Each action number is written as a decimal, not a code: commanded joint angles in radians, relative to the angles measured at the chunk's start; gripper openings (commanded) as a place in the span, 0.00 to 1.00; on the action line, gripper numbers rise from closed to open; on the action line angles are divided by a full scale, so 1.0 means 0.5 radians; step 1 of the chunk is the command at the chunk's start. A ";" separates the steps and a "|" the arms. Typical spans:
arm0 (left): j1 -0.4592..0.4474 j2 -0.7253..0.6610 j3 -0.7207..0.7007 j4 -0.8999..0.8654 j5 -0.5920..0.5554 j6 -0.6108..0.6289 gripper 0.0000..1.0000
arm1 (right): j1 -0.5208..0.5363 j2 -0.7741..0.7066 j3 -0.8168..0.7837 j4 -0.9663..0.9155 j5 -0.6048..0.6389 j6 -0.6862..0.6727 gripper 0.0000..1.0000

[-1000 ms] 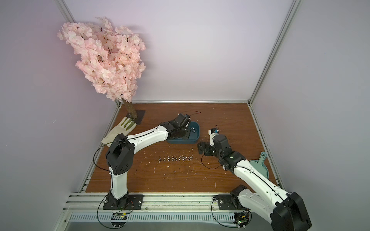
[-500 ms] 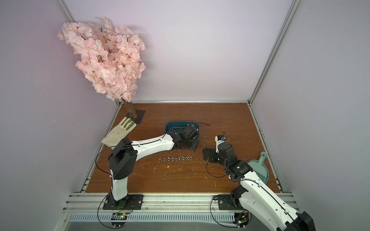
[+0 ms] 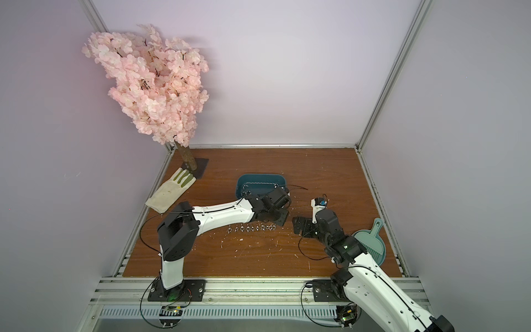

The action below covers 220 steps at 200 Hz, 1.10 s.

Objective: Take out the wing nut from the storage box
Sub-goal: Place the wing nut at the center of the board, then pick up the wing nut from the storage box.

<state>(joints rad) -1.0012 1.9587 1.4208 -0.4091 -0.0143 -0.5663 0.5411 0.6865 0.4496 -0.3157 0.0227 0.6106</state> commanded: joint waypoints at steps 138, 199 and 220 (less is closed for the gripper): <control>-0.044 0.180 0.012 -0.025 0.053 -0.024 0.24 | -0.007 -0.073 -0.025 -0.052 -0.008 0.024 0.99; -0.041 0.145 0.075 -0.063 0.009 0.005 0.30 | -0.006 -0.074 -0.007 -0.070 -0.002 0.021 0.99; -0.015 0.130 0.176 -0.100 0.008 0.012 0.29 | -0.006 -0.074 0.017 -0.086 0.006 0.012 0.99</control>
<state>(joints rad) -1.0126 2.0365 1.4364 -0.4236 0.0032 -0.5724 0.5411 0.6598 0.4427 -0.3515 0.0212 0.6140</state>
